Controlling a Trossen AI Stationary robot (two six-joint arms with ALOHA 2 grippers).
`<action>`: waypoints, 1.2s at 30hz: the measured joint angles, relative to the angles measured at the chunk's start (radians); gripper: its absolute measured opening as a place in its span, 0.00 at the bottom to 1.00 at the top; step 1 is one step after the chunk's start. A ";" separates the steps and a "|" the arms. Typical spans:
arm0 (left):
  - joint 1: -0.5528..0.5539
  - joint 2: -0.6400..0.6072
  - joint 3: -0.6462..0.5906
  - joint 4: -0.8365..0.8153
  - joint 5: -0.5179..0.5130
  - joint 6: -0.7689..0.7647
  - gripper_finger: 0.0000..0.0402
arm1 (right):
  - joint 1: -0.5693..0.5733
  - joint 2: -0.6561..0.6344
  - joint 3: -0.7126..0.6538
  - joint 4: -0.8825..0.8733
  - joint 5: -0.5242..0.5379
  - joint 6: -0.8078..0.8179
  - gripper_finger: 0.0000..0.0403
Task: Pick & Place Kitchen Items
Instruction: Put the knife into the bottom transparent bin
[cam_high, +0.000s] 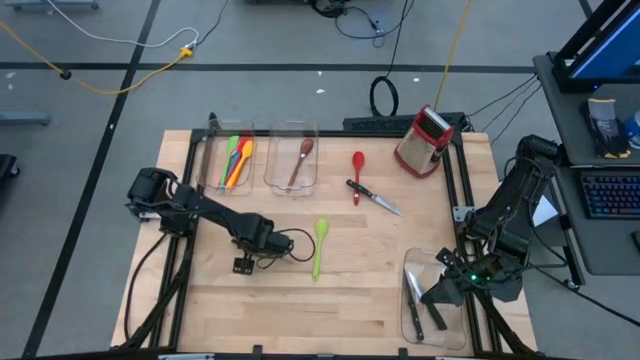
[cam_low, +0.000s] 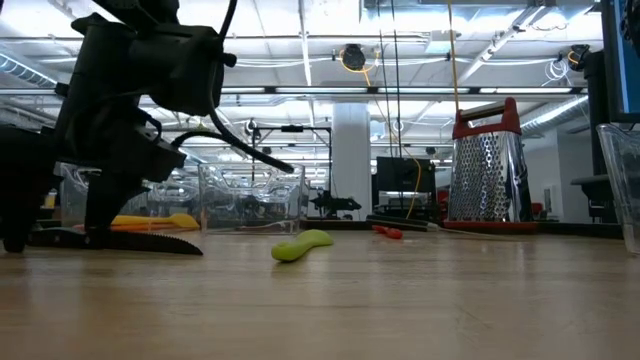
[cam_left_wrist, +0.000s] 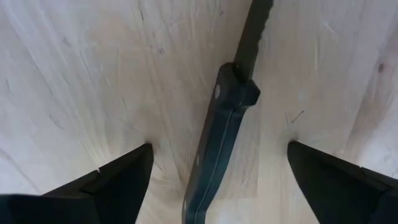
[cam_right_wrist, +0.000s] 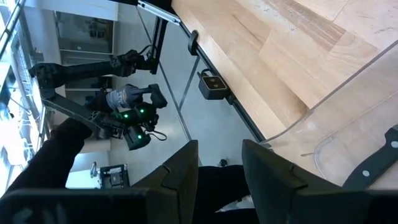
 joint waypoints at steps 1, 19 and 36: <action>0.004 0.000 0.000 0.000 0.000 0.005 0.91 | 0.000 0.000 0.000 0.000 0.000 0.000 0.29; 0.013 0.000 -0.003 0.015 0.010 0.003 0.17 | -0.029 0.000 0.000 -0.001 0.029 -0.003 0.29; 0.013 -0.166 0.015 -0.025 0.162 -0.284 0.07 | -0.031 0.000 0.000 0.011 0.026 -0.062 0.29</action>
